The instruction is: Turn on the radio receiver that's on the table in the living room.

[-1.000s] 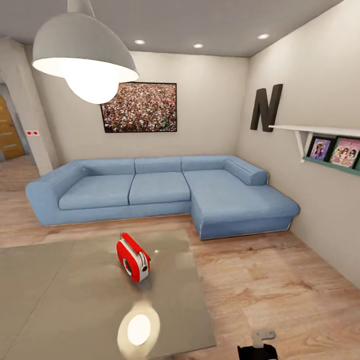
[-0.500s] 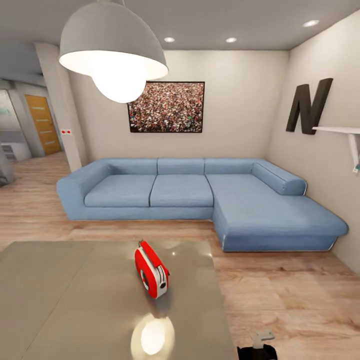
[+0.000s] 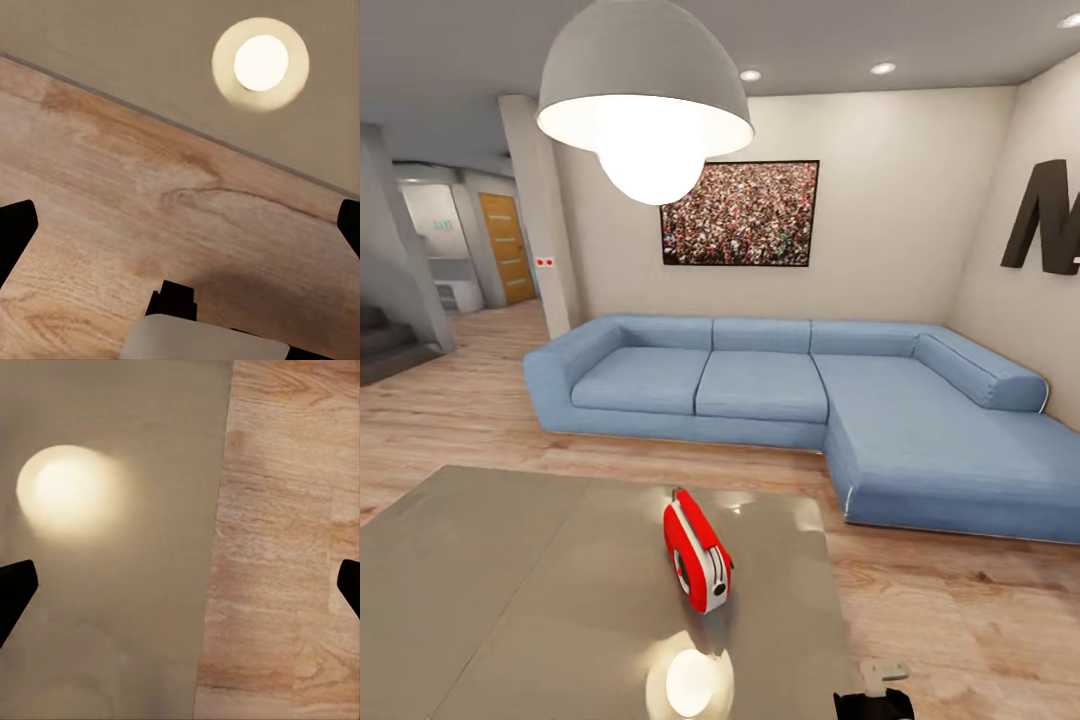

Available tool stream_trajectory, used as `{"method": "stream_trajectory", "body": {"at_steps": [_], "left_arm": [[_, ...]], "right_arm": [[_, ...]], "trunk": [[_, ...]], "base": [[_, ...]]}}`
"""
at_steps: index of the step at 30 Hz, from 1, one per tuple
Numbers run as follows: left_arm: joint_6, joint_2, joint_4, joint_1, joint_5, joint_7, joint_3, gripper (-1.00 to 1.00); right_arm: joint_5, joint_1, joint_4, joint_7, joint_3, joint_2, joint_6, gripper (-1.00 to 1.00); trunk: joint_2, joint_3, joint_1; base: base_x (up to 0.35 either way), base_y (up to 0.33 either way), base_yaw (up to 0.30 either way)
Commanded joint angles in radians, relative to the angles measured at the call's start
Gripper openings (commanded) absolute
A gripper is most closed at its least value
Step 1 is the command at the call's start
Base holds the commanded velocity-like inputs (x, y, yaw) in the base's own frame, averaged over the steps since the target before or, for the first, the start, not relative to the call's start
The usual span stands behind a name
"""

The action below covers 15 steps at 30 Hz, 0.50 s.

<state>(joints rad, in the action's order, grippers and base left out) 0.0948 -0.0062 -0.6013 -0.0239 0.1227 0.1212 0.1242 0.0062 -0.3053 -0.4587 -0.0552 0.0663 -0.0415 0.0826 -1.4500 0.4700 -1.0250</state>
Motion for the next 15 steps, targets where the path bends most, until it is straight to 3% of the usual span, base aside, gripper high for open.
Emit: {"method": "stream_trajectory", "body": {"at_steps": [1, 15], "left_arm": [[0.000, 0.000, 0.000, 0.000, 0.000, 0.000, 0.000, 1.00], [-0.004, -0.001, 0.000, 0.000, 0.001, 0.000, -0.001, 1.00]], "right_arm": [[0.000, 0.000, 0.000, 0.000, 0.000, 0.000, 0.000, 1.00], [0.006, 0.000, 0.000, -0.005, 0.001, 0.002, -0.009, 1.00]], "trunk": [[0.000, 0.000, 0.000], [0.000, 0.000, 0.000]], "base": [[0.002, 0.000, 0.058], [0.000, 0.000, 0.008]]}}
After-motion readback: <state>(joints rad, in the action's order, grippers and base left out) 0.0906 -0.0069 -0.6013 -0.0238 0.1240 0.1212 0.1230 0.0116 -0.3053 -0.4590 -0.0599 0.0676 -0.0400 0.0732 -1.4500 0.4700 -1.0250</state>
